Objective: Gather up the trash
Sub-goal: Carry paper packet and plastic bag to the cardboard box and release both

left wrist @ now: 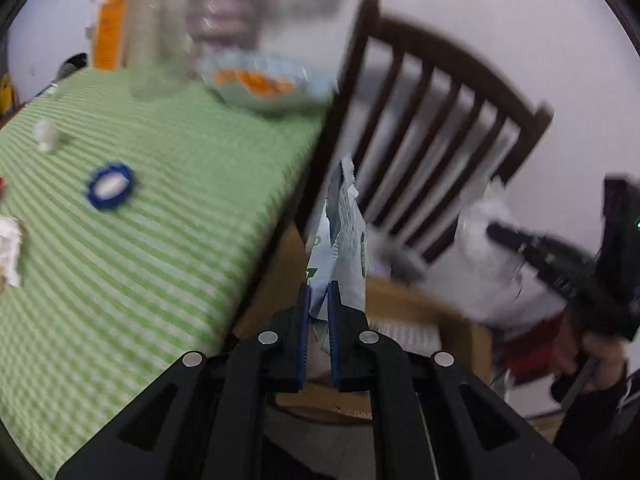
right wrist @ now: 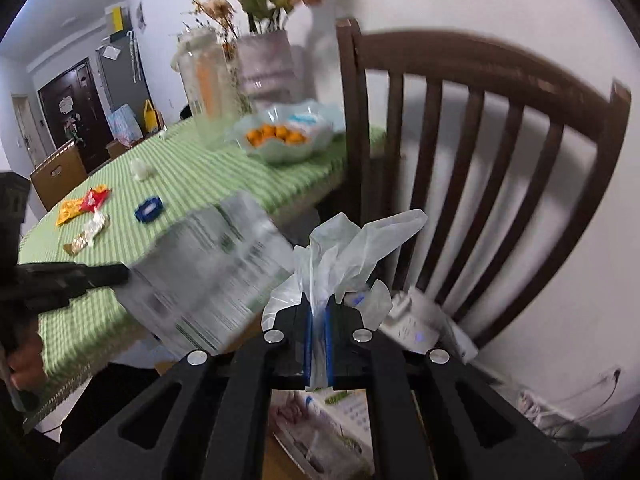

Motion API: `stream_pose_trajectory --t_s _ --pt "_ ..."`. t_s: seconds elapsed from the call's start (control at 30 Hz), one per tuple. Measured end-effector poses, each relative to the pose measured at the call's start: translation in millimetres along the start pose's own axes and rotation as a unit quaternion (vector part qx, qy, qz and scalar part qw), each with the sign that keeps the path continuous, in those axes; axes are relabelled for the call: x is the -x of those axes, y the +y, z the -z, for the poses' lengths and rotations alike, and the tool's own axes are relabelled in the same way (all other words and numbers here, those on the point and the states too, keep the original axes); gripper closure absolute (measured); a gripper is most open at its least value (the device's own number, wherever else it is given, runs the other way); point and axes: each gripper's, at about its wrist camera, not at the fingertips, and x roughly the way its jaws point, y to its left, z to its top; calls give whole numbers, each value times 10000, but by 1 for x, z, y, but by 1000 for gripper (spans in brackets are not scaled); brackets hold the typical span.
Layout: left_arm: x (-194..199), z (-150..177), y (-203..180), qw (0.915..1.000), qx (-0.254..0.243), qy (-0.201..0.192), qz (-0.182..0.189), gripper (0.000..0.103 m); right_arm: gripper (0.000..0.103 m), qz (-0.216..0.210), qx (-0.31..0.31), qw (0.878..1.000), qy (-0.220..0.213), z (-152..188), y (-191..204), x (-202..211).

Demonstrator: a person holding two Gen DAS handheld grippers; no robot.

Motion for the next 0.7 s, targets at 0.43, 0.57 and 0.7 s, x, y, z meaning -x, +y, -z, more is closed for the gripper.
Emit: stream_pose_trajectory --t_s 0.43,0.57,0.7 --pt "-58 39 -13 9946 -312 985 -64 97 98 -600 -76 9944 861 41 5 -51" --pt "-64 42 -10 9930 -398 1091 -196 97 98 -823 11 9903 1116 44 16 -74" --pt "-75 43 -2 9921 -132 1232 -210 94 97 -1052 15 9856 1322 43 24 -93"
